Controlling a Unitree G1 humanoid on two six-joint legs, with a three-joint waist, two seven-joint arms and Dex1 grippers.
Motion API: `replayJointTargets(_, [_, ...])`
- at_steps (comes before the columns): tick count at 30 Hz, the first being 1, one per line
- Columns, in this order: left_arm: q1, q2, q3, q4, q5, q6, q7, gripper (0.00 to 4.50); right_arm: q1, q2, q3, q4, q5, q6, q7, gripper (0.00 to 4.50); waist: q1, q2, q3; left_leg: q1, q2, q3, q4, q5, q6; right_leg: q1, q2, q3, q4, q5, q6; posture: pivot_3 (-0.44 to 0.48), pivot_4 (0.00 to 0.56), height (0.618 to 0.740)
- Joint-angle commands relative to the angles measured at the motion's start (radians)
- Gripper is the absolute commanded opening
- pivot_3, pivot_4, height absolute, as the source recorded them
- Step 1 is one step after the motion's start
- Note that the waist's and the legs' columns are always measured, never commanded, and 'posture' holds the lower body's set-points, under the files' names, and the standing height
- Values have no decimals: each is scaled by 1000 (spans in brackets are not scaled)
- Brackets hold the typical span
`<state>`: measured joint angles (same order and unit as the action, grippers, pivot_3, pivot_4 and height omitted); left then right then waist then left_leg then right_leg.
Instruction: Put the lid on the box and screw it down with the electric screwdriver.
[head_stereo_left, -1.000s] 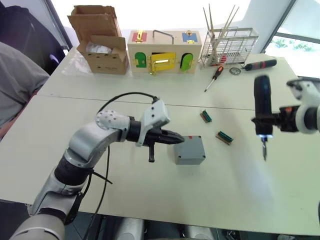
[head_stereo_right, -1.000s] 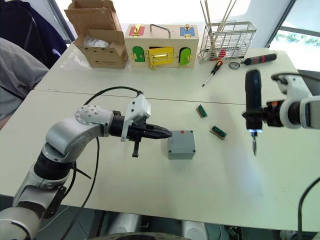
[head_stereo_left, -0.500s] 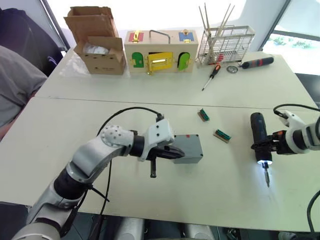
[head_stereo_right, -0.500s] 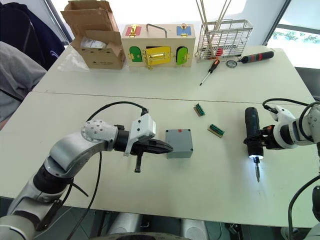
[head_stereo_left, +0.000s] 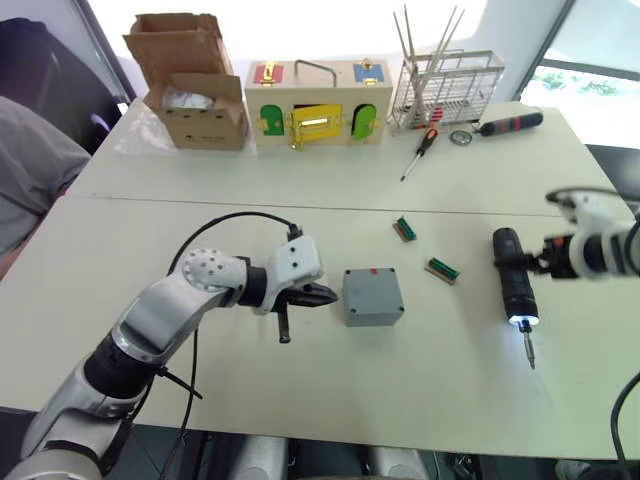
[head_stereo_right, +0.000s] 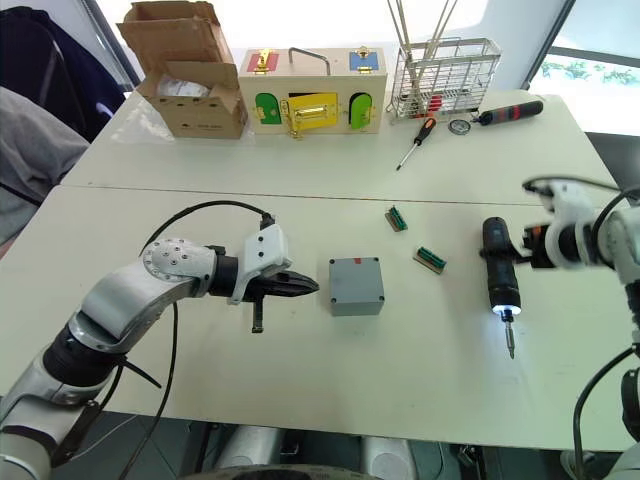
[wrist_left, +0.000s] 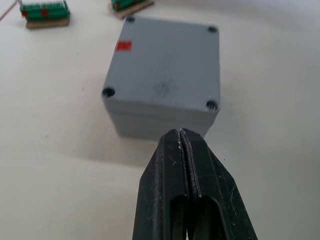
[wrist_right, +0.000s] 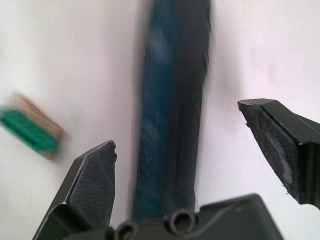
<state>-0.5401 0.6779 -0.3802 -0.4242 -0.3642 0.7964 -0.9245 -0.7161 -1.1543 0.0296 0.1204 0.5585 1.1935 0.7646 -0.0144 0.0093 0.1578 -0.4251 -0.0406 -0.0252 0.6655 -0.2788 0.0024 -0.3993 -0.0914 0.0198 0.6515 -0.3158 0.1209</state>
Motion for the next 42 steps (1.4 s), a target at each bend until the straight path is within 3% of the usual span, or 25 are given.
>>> replayJointTargets(1, [27, 10, -26, 2, 28, -26, -13, 0, 90, -27, -99, -289, 82, -117, 143, 4482, 2, -2, 0, 0, 2, -1, 0, 0, 0, 0, 2, -1, 0, 0, 0, 0, 150, 740])
replayJointTargets(5, [26, -32, -50, 54, 51, -22, 1, 0, 403, -29, -76, -669, 67, -264, 209, 4482, 31, -8, -2, 0, 3, -7, 0, -2, 4, 3, 4, -2, 0, 0, 0, 0, 150, 740])
replayJointTargets(9, [7, -67, -74, 94, 79, -30, 2, 0, 527, -29, 43, -799, -40, -335, 170, 4482, 27, -7, -2, -1, -1, -5, 4, -2, 3, 4, 1, 0, 1, 0, 0, 0, 150, 740])
replayJointTargets(23, [-103, -251, -81, 362, 158, -183, 6, 0, 484, 141, 112, -832, -15, -224, 88, 4482, 26, -8, -2, 0, 0, -5, 6, 0, -1, 4, 2, 0, 0, 0, 1, 0, 150, 740])
replayJointTargets(31, [-186, -382, -30, 558, 198, -303, 46, 0, 462, 139, 136, -869, -20, -157, 68, 4482, 27, -8, -2, -1, -1, -5, 7, 0, -1, 4, 2, -1, 1, 0, 1, 0, 150, 740])
replayJointTargets(37, [-163, -323, -9, 545, 252, -298, 65, 0, 478, 8, 113, -830, -99, -207, 95, 4482, 21, -8, -2, -1, 0, -5, 7, 0, -1, 3, 2, 0, 2, 0, 1, 0, 150, 740])
replayJointTargets(42, [-47, -230, 45, 368, 156, -167, -3, 0, 424, 20, 164, -718, -211, -336, 83, 4482, 5, -8, -2, 0, 0, -5, 6, 0, -1, 2, 2, 0, 5, 0, 1, 0, 150, 740])
